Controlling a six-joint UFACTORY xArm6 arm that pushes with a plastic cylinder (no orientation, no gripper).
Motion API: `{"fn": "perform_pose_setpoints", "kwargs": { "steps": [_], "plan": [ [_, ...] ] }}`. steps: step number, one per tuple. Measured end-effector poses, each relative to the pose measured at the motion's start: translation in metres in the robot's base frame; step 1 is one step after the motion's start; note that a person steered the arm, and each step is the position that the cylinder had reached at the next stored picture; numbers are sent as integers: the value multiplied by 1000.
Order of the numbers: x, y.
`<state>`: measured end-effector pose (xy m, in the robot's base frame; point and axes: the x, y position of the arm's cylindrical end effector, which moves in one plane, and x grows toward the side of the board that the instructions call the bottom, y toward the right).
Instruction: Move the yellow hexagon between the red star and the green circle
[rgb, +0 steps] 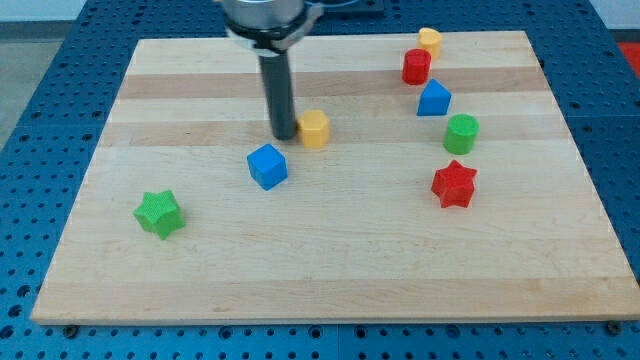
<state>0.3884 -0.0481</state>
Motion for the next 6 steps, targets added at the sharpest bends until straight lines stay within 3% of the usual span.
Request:
{"fn": "perform_pose_setpoints", "kwargs": {
  "steps": [2, 6],
  "plan": [
    [0, 63],
    [-24, 106]
  ]
}}
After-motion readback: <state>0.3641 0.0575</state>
